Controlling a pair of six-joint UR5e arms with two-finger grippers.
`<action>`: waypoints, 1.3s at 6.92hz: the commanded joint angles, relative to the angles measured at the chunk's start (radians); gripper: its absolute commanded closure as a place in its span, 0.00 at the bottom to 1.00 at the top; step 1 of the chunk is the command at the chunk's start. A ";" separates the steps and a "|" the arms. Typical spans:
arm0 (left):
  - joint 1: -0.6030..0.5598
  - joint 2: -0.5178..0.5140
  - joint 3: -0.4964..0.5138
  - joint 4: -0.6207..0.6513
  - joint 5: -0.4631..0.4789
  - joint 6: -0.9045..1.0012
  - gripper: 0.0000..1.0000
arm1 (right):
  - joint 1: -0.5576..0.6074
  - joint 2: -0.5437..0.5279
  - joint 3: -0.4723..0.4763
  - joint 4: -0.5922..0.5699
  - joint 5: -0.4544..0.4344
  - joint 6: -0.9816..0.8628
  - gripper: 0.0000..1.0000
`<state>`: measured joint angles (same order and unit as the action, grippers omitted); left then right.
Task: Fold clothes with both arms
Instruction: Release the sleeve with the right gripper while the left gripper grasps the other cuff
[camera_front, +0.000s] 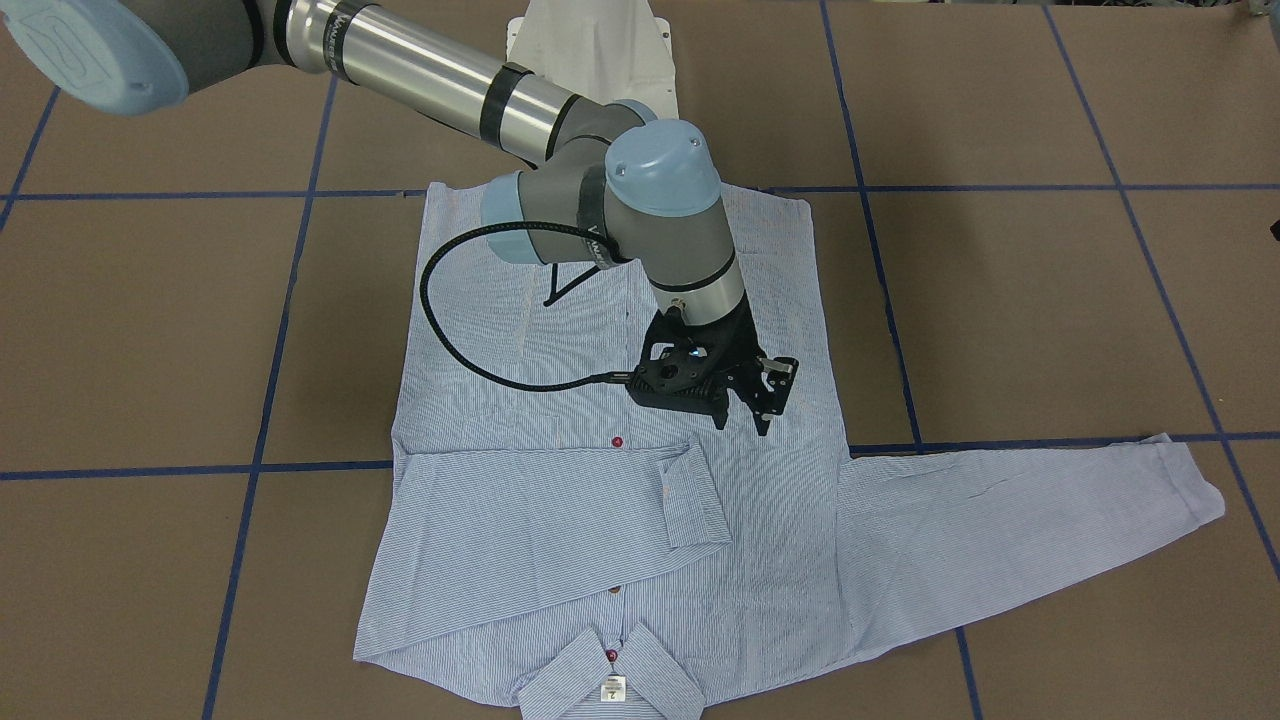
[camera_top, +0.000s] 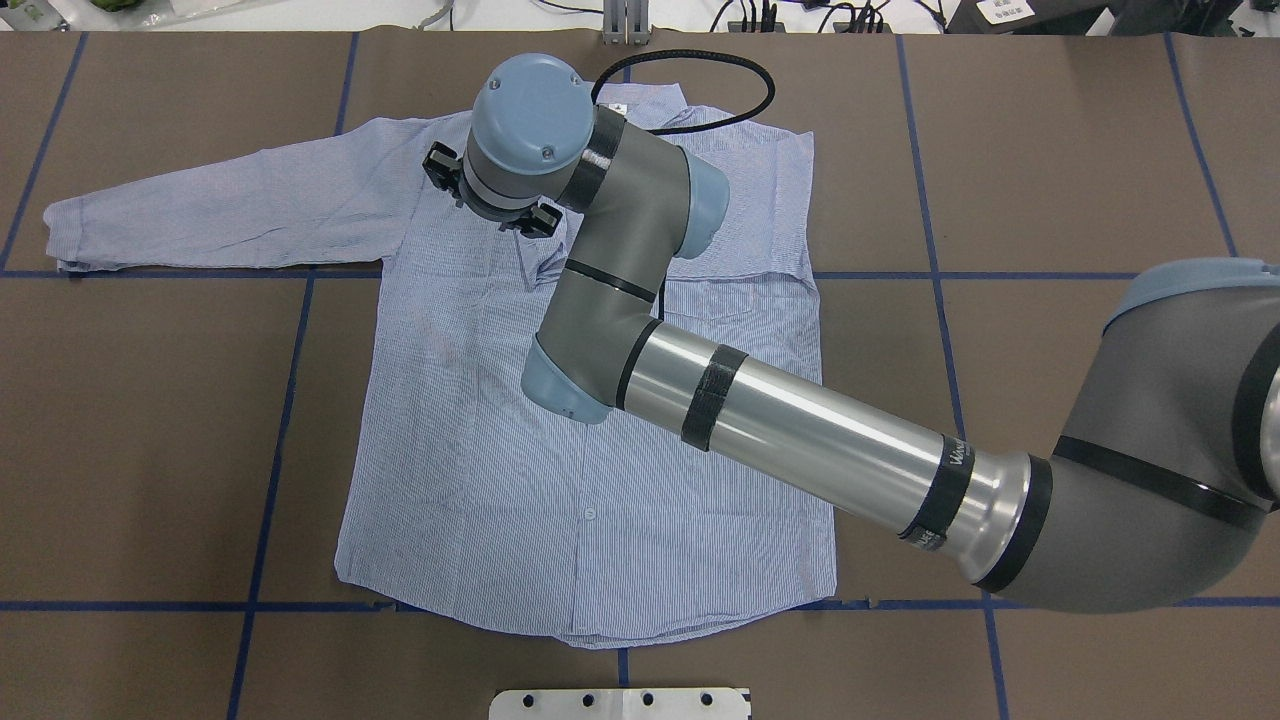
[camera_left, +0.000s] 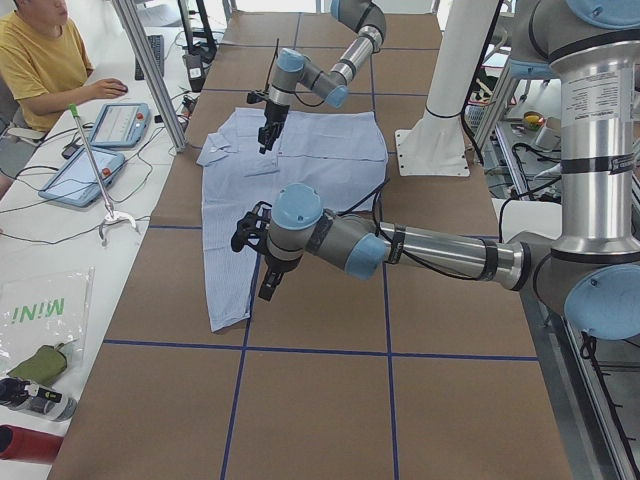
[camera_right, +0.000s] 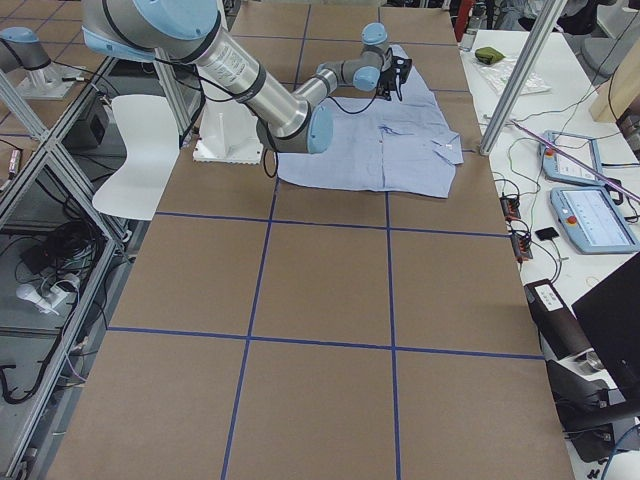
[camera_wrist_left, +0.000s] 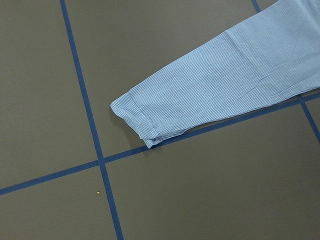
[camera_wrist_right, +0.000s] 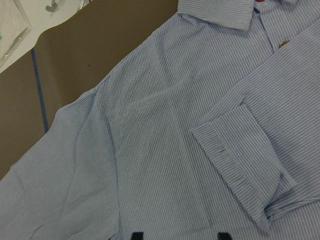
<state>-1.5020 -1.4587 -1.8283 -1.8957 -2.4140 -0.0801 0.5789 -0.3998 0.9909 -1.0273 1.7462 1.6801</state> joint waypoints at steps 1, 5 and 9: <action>0.060 -0.018 0.048 -0.079 0.004 -0.027 0.00 | -0.008 0.006 0.008 -0.008 -0.017 0.039 0.00; 0.155 -0.208 0.506 -0.389 0.006 -0.442 0.00 | 0.009 -0.235 0.334 -0.082 0.001 0.044 0.00; 0.238 -0.362 0.719 -0.486 0.052 -0.576 0.06 | 0.022 -0.286 0.379 -0.060 0.001 0.035 0.00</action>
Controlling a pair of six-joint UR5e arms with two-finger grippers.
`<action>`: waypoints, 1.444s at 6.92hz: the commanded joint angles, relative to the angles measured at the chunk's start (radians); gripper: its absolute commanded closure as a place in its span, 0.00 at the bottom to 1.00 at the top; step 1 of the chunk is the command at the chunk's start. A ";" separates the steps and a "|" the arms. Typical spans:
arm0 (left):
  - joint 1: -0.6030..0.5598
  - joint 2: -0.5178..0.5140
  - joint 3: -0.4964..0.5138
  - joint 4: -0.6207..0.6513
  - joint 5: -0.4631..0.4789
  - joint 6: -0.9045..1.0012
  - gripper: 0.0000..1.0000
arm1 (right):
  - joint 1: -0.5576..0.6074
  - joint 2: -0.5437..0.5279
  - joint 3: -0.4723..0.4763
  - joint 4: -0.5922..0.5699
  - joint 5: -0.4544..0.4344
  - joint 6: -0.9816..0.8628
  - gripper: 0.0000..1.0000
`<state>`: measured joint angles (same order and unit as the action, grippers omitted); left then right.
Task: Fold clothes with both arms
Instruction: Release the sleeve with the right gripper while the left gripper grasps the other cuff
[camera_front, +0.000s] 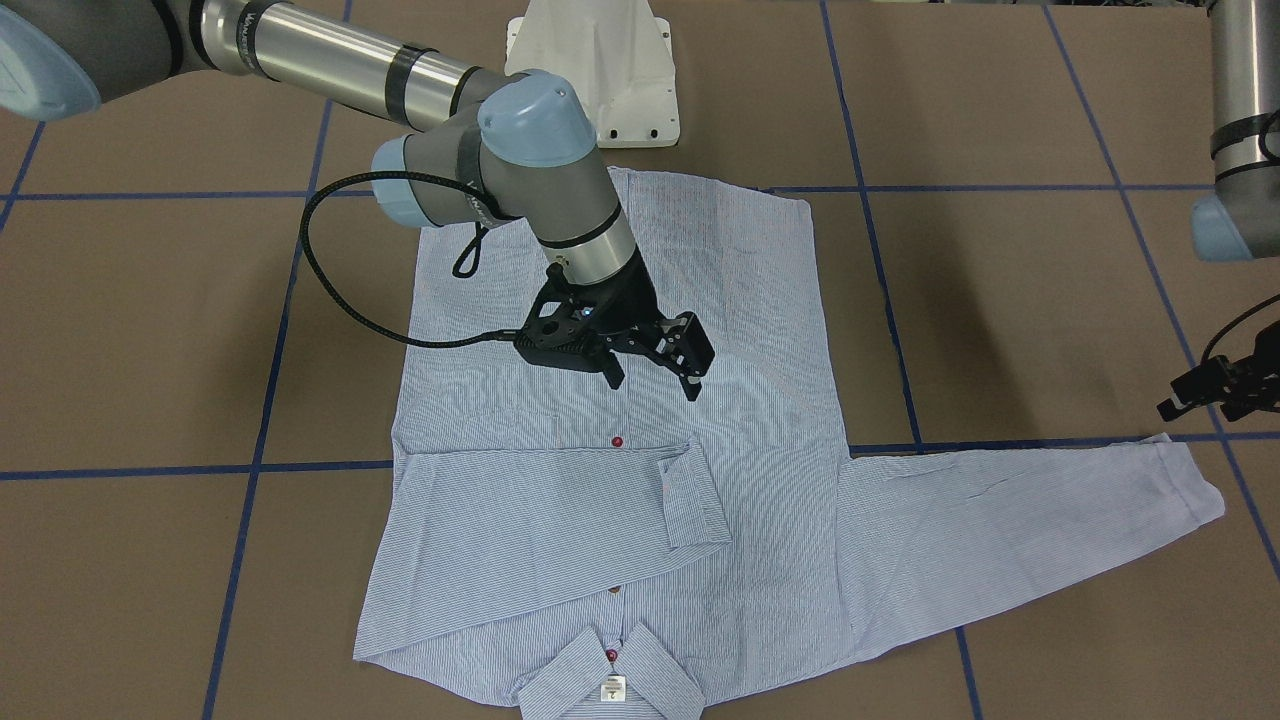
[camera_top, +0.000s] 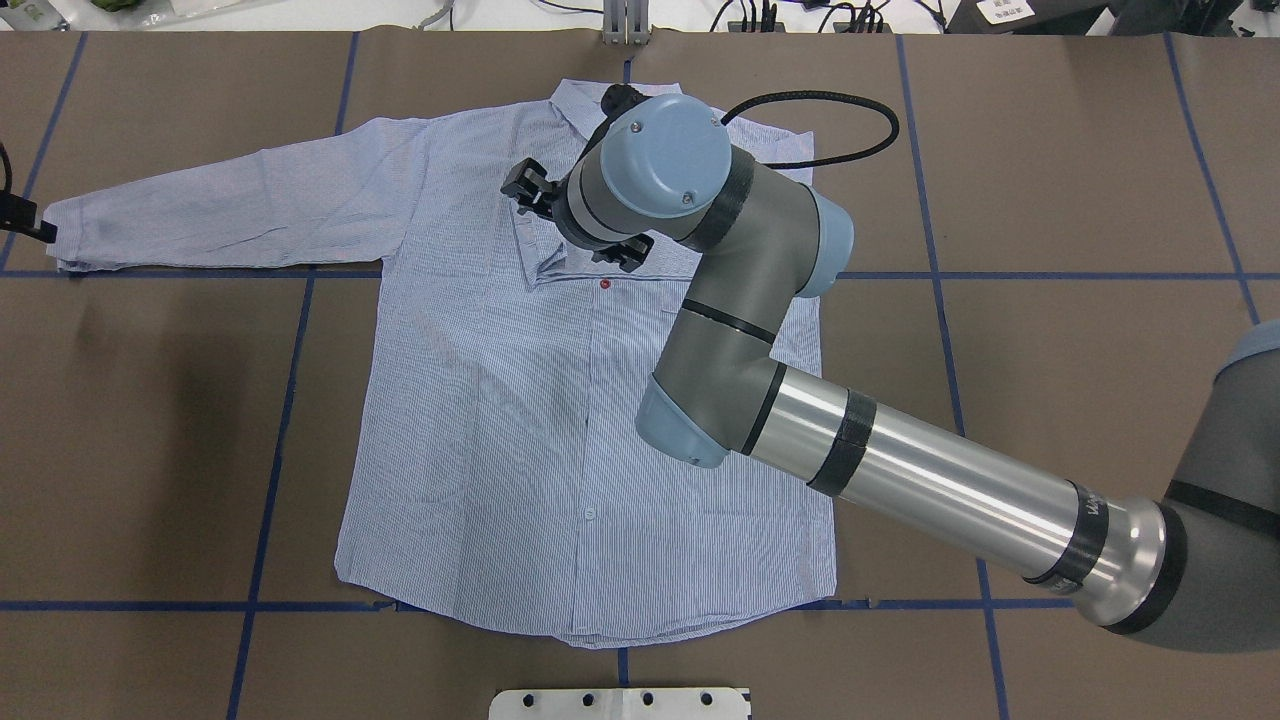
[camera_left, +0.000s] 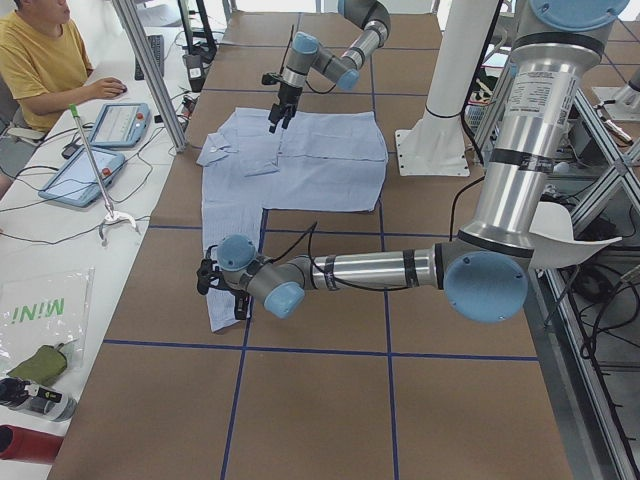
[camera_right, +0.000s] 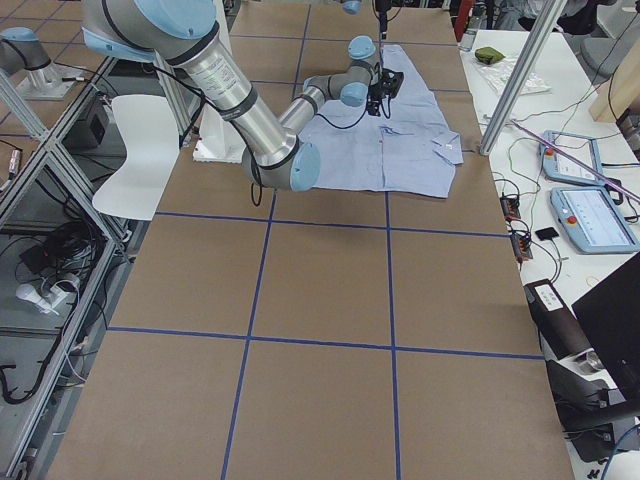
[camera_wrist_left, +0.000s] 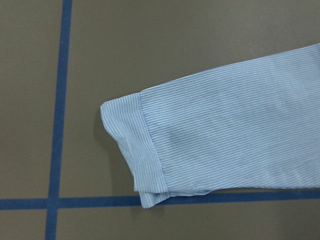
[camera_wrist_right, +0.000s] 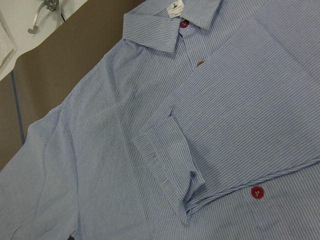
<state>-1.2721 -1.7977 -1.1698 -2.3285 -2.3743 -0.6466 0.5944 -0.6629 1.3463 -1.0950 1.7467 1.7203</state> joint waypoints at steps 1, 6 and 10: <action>0.010 -0.023 0.082 -0.072 0.017 -0.012 0.14 | 0.015 -0.059 0.039 0.068 0.005 -0.004 0.00; 0.048 -0.061 0.150 -0.072 0.113 -0.012 0.42 | 0.021 -0.078 0.040 0.109 0.023 0.001 0.00; 0.050 -0.069 0.167 -0.071 0.115 -0.010 1.00 | 0.016 -0.078 0.040 0.107 0.017 0.008 0.00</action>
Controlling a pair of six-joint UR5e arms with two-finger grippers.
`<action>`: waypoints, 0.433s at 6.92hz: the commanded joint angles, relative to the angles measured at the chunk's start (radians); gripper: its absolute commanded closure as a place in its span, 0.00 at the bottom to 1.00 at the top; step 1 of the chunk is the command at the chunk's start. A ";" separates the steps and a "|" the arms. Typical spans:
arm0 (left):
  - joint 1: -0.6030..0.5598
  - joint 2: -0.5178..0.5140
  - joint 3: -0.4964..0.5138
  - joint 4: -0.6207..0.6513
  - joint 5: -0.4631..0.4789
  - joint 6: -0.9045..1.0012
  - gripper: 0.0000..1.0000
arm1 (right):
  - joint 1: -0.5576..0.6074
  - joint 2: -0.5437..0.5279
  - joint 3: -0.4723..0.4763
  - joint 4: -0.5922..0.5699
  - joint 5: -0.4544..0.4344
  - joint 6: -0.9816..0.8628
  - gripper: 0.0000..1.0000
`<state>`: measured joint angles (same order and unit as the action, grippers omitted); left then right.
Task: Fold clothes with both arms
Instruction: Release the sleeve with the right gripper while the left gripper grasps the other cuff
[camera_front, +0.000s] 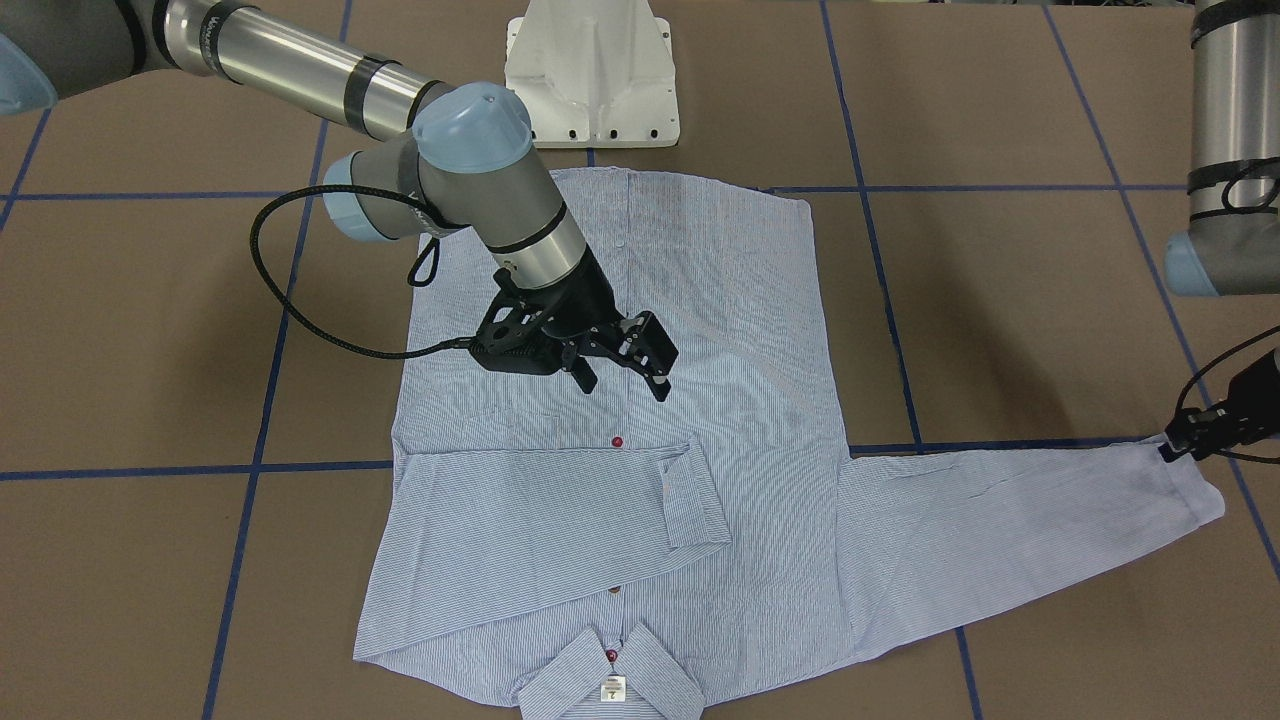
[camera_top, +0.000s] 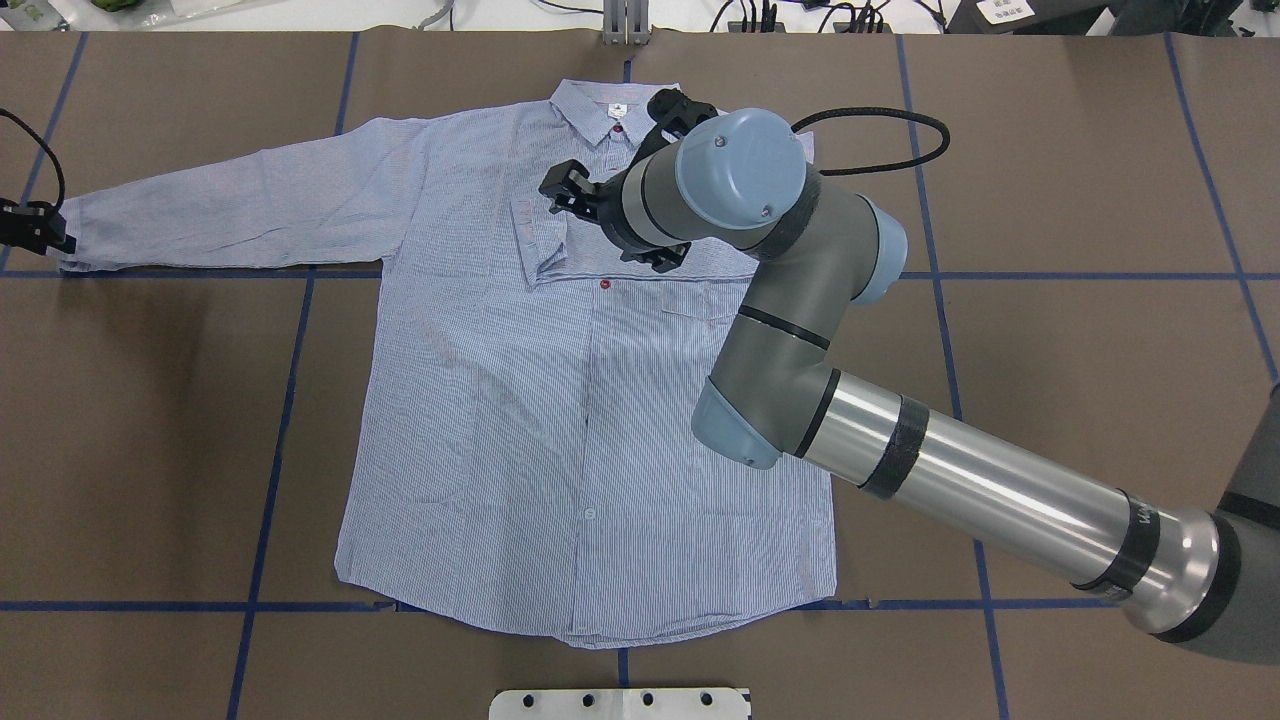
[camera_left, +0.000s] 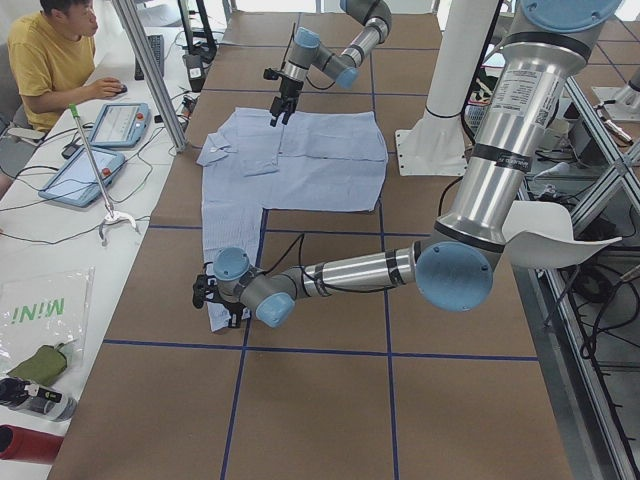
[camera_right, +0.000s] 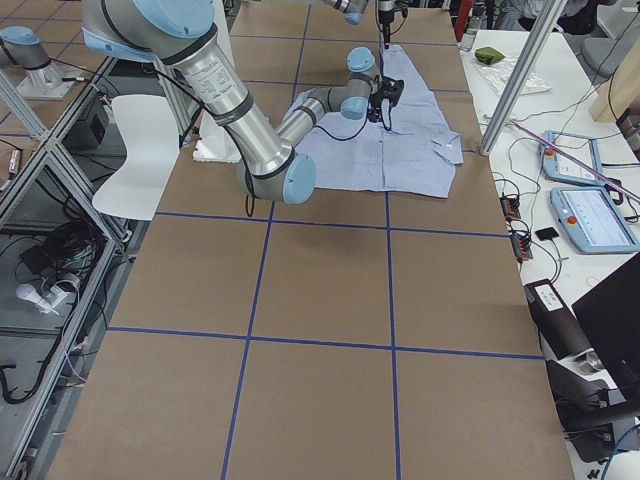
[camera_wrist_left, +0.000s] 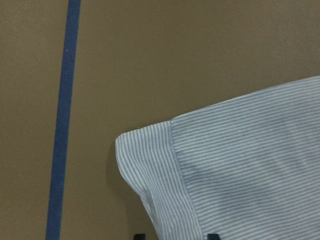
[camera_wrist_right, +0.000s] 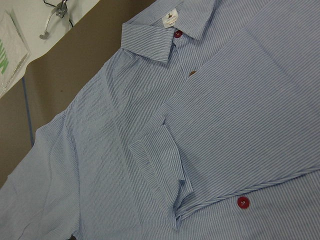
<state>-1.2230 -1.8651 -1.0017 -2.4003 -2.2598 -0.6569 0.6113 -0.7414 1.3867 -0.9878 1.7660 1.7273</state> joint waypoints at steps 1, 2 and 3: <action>-0.001 -0.018 -0.008 0.012 -0.003 -0.004 1.00 | -0.001 -0.001 0.000 0.000 -0.002 0.000 0.00; -0.001 -0.029 -0.017 0.016 -0.012 -0.007 1.00 | -0.001 -0.003 0.000 0.001 0.000 -0.003 0.00; -0.003 -0.037 -0.090 0.038 -0.027 -0.015 1.00 | 0.004 -0.007 0.008 0.001 0.003 -0.006 0.00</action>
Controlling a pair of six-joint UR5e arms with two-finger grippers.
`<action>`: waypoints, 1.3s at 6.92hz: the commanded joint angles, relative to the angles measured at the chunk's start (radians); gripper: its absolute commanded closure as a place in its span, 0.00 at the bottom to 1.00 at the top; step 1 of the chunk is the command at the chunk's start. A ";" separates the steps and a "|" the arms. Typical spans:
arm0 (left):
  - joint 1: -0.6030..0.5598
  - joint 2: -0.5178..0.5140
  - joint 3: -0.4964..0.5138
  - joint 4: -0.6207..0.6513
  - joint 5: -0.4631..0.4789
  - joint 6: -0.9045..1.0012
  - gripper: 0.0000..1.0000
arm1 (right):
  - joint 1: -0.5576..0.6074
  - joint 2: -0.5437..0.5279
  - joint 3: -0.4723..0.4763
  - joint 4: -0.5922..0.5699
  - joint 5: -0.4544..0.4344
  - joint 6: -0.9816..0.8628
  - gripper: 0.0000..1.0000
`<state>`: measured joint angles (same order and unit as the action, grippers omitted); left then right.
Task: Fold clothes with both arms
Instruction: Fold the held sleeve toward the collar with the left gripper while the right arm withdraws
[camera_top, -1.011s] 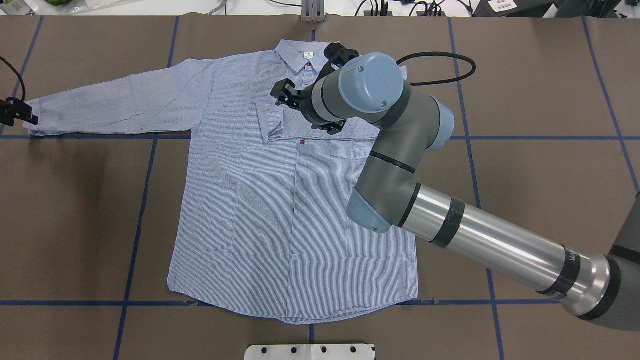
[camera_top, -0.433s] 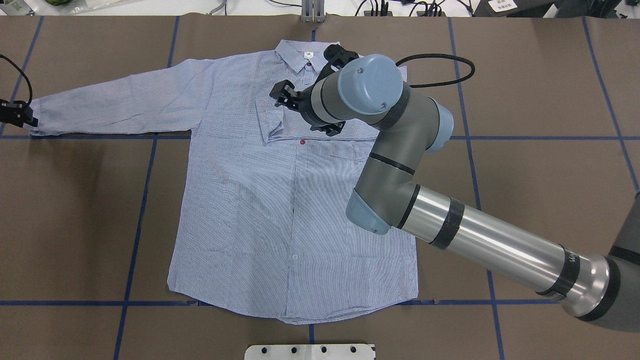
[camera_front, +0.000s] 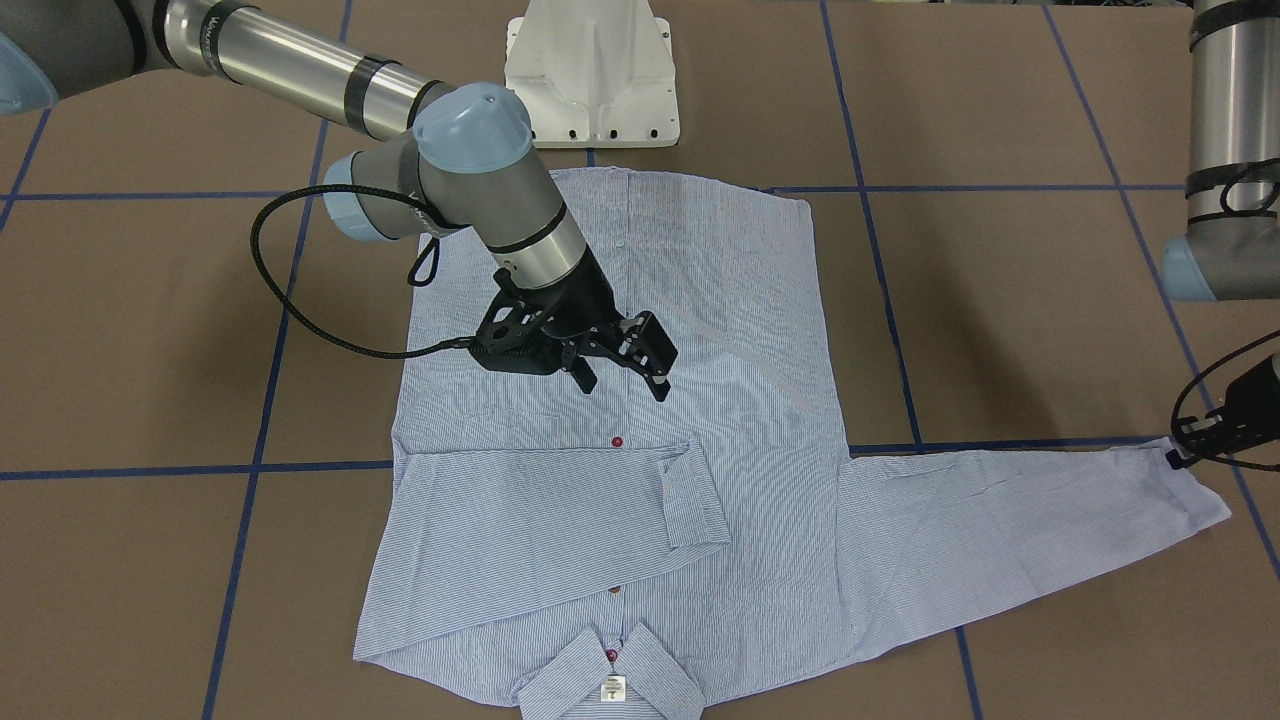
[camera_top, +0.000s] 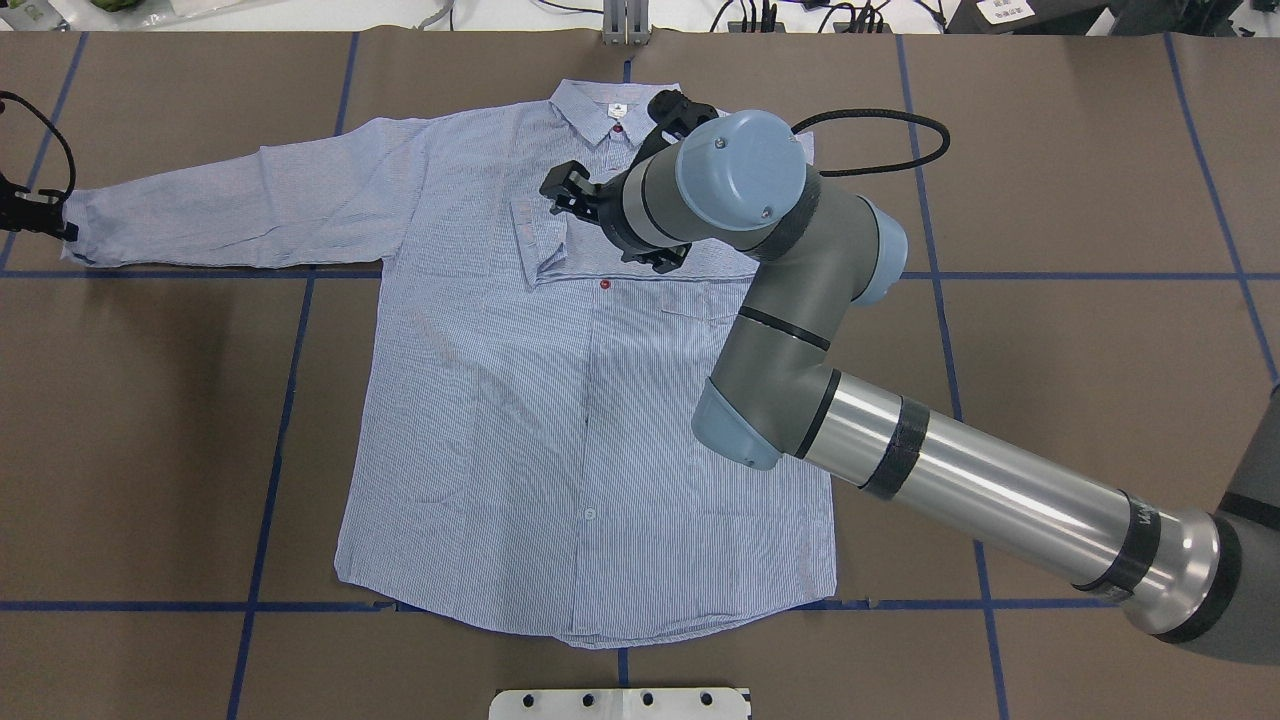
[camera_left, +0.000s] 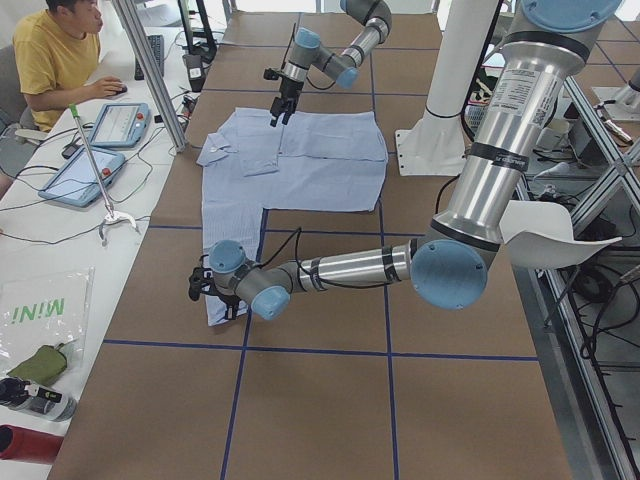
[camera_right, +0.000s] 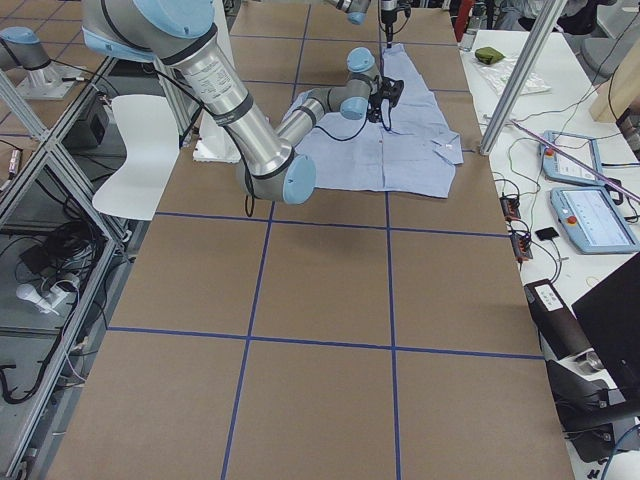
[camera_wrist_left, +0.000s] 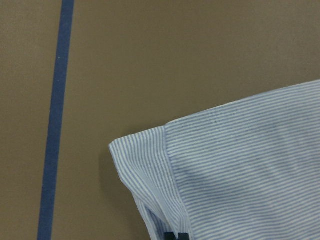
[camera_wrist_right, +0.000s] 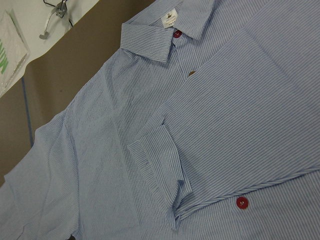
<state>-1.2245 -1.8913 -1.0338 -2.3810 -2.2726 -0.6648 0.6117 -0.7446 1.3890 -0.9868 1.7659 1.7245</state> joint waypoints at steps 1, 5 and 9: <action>0.000 -0.070 -0.110 0.092 -0.010 -0.107 1.00 | 0.008 -0.075 0.066 -0.003 0.010 -0.019 0.00; 0.179 -0.263 -0.281 0.115 0.013 -0.714 1.00 | 0.149 -0.332 0.257 -0.013 0.128 -0.157 0.00; 0.437 -0.601 -0.259 0.239 0.183 -1.066 1.00 | 0.238 -0.456 0.306 -0.009 0.204 -0.252 0.00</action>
<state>-0.8578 -2.4085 -1.3043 -2.1581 -2.1448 -1.6467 0.8397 -1.1787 1.6899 -0.9973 1.9652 1.4780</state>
